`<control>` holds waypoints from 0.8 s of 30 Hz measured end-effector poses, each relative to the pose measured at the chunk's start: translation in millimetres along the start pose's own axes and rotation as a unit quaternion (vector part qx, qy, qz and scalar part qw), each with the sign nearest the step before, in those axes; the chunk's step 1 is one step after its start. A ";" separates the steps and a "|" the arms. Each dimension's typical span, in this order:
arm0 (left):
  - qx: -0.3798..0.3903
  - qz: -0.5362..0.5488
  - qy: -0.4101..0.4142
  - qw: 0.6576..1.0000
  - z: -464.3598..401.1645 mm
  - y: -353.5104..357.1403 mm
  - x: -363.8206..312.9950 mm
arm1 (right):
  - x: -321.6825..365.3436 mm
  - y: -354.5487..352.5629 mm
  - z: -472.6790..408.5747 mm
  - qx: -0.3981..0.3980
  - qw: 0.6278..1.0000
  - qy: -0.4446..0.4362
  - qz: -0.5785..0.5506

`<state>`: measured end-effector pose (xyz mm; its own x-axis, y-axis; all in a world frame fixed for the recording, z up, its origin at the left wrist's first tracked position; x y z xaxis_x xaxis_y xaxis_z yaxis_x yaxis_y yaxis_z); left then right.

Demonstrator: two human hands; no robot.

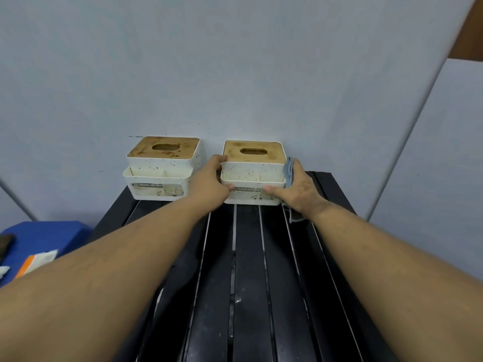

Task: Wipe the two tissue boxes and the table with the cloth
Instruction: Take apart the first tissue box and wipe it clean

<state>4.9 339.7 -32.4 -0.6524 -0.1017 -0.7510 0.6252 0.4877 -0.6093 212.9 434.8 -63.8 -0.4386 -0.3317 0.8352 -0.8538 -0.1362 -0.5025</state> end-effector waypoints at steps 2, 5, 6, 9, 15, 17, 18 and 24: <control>-0.005 0.012 -0.002 1.000 8.5 -4.2 -2.2 | 7.6 -3.2 6.7 0.002 1.000 -0.001 0.004; -0.002 0.037 -0.002 0.999 34.3 -16.3 -7.7 | 22.8 -14.4 28.4 0.002 1.000 -0.018 0.021; -0.002 0.043 -0.001 0.999 45.1 -22.2 -9.6 | 28.8 -19.3 39.3 0.003 0.999 -0.026 0.029; -0.007 0.054 0.003 0.999 86.3 -42.8 -17.2 | 43.6 -33.8 81.4 0.019 0.999 -0.035 0.024; 0.009 0.072 -0.001 0.997 192.0 -78.5 -25.9 | 69.1 -51.2 194.4 0.029 0.999 -0.005 0.017; 0.013 0.069 -0.002 0.998 225.9 -90.6 -27.9 | 79.5 -53.3 230.7 0.042 0.999 0.012 0.008; 0.015 0.067 -0.002 0.998 241.7 -96.8 -29.1 | 85.3 -54.3 247.5 0.044 0.999 0.019 0.009; 0.000 0.072 -0.003 0.997 311.5 -124.3 -29.4 | 105.5 -47.3 325.0 0.030 0.999 0.038 -0.023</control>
<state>79.7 12.0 -13.9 -0.5531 -0.0367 -0.8323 0.7118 0.4983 -0.4950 298.2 102.8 -24.5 -0.4204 -0.2527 0.8714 -0.8564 -0.2066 -0.4731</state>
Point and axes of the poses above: each hand's wrist, its own z-axis away from the middle knuckle, its own y-axis out of the palm, x = y × z, the point moved 2 cm from there along -z, towards the middle knuckle, and after that the axes turned 6 degrees about -x, right-handed, at the moved point
